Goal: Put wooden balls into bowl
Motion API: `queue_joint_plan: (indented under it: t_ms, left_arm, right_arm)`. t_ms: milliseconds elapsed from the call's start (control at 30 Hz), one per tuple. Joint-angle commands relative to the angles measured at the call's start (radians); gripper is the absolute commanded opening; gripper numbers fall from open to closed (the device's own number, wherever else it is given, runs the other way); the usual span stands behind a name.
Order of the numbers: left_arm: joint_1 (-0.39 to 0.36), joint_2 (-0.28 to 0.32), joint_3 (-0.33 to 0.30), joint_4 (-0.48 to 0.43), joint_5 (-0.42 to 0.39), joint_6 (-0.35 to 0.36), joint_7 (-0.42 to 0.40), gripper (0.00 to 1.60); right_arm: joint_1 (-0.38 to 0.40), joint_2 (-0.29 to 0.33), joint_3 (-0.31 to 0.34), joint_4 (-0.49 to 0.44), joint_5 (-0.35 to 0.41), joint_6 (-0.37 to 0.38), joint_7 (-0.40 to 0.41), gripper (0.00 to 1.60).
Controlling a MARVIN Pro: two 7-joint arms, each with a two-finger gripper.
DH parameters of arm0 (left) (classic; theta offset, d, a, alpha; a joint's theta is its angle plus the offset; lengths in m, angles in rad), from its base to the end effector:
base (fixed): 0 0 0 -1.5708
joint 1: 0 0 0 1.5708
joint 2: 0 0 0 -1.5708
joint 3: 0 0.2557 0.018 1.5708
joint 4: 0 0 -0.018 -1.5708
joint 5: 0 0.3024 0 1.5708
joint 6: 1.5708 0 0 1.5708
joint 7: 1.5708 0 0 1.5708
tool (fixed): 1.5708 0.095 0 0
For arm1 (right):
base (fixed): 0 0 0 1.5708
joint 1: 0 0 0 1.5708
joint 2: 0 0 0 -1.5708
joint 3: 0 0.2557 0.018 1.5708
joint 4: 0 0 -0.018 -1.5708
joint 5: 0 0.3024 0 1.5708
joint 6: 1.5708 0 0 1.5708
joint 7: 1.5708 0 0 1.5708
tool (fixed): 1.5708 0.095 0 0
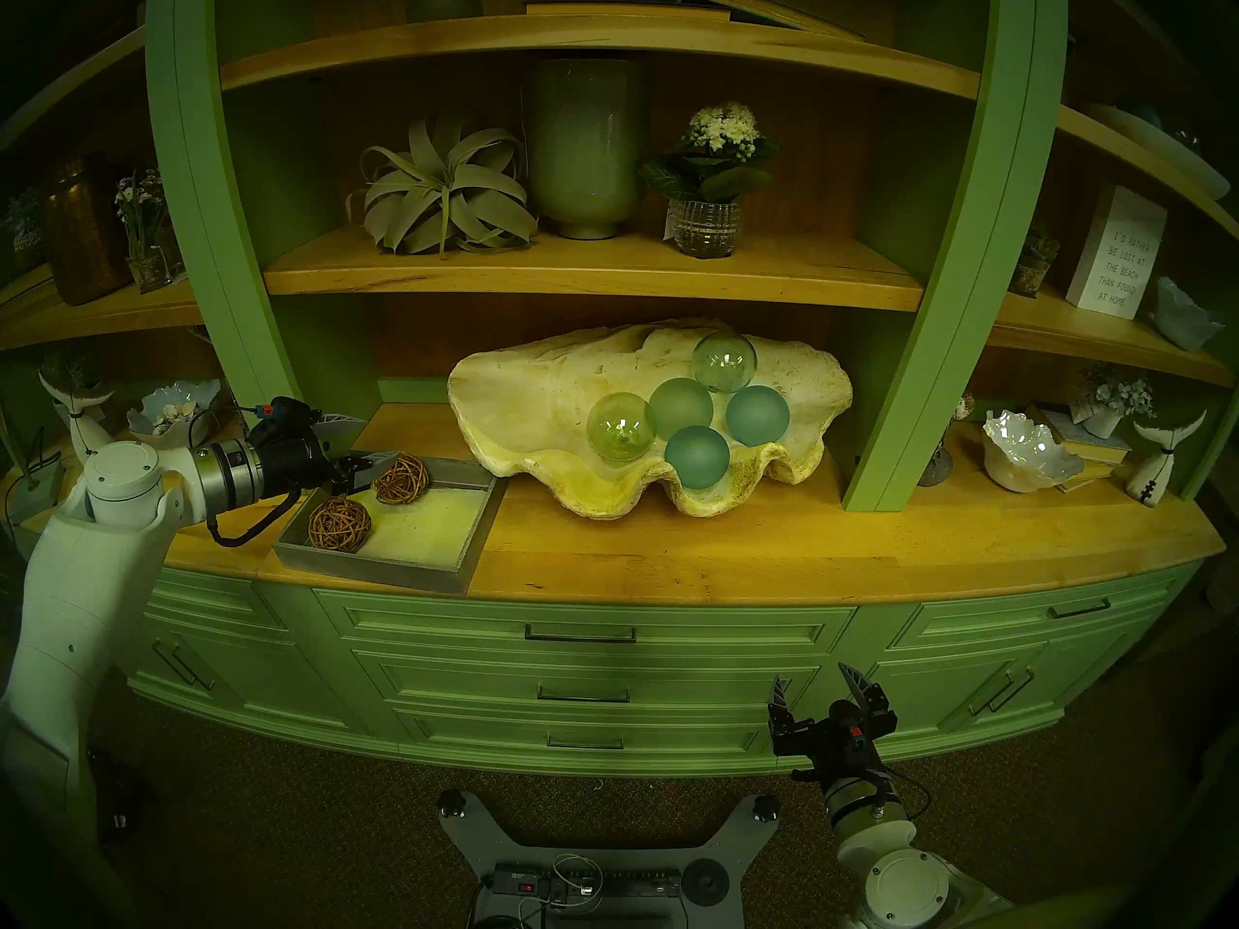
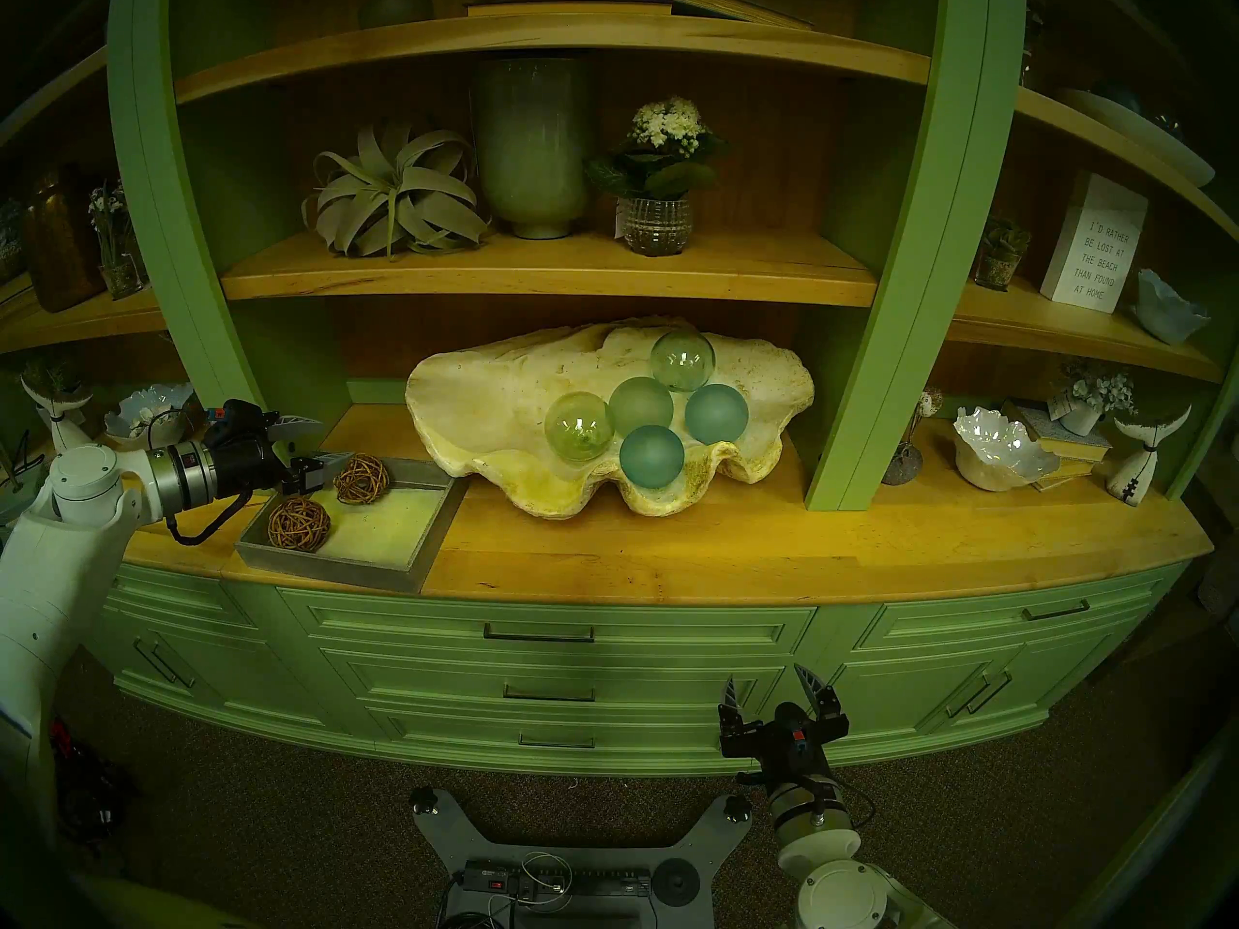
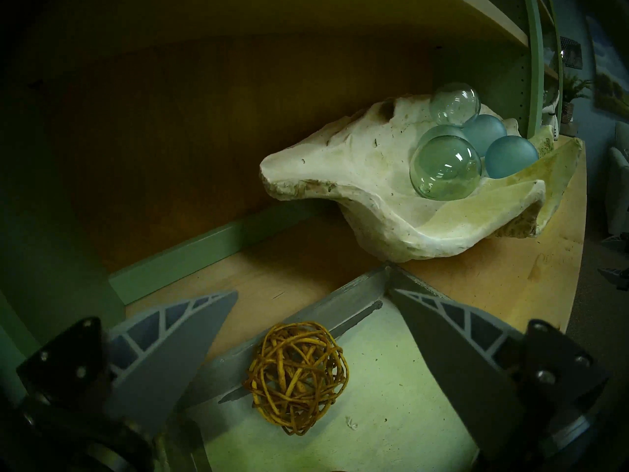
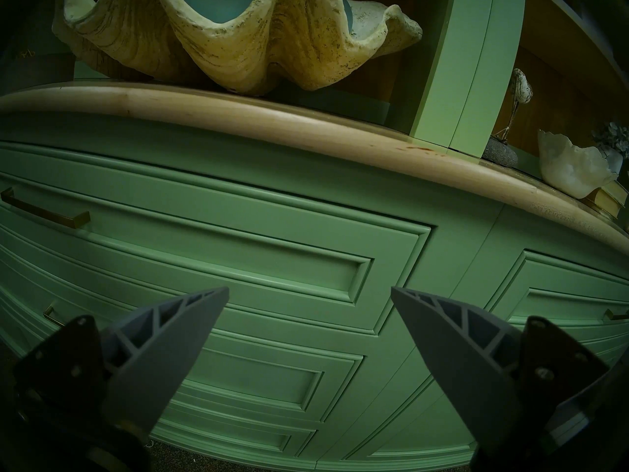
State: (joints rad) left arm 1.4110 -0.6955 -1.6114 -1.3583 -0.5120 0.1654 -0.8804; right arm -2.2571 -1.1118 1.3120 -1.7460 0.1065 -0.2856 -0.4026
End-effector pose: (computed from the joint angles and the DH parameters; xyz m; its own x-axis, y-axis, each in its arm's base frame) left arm 0.4110 0.2137 -0.1850 0.1755 -0.3004 0.9375 -0.6207 -0.7730 -0.1315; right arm 0.1820 -0.0254 -0.4009 0.2537 0.2043 0.9455 0.0448 -0.9789 0.1995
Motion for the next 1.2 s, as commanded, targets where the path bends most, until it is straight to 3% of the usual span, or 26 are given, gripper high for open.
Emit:
queue_joint_plan:
  t_ms: [0,33,67,100,233,300,333,767,1133,1167]
  left_arm:
    - [-0.124,0.027,0.043,0.02,0.022,0.037,-0.007,1.6]
    - [-0.166,0.025,0.069,0.051,0.034,0.046,-0.016,1.6]
    - [-0.106,0.037,0.041,0.016,0.028,0.043,0.002,1.6]
    - [-0.144,0.033,0.063,0.046,0.037,0.05,-0.006,1.6]
    - [-0.155,0.04,0.073,0.066,0.06,0.061,-0.008,1.6]
    - [-0.194,0.04,0.096,0.092,0.076,0.07,-0.024,1.6]
    - [-0.165,0.044,0.079,0.072,0.074,0.069,-0.02,1.6]
    - [-0.28,-0.02,0.149,0.165,0.11,0.096,-0.126,1.6]
    - [-0.367,-0.066,0.194,0.279,0.165,0.079,-0.168,1.6]
    - [-0.35,-0.068,0.181,0.266,0.172,0.071,-0.155,1.6]
  right_arm:
    - [0.008,0.0,0.002,-0.031,-0.002,-0.008,0.0,1.6]
    - [0.007,0.0,0.002,-0.031,-0.002,-0.008,0.0,1.6]
    - [0.007,0.0,0.002,-0.031,-0.002,-0.008,0.0,1.6]
    - [0.007,0.0,0.002,-0.031,-0.002,-0.008,0.0,1.6]
    - [0.007,0.0,0.002,-0.032,-0.002,-0.008,-0.001,1.6]
    - [0.007,0.0,0.002,-0.032,-0.002,-0.008,-0.001,1.6]
    - [0.007,0.0,0.002,-0.032,-0.002,-0.008,-0.001,1.6]
    - [0.006,0.0,0.003,-0.034,-0.002,-0.007,-0.001,1.6]
    - [0.005,0.001,0.003,-0.035,-0.002,-0.007,-0.001,1.6]
    - [0.005,0.001,0.003,-0.035,-0.002,-0.007,-0.001,1.6]
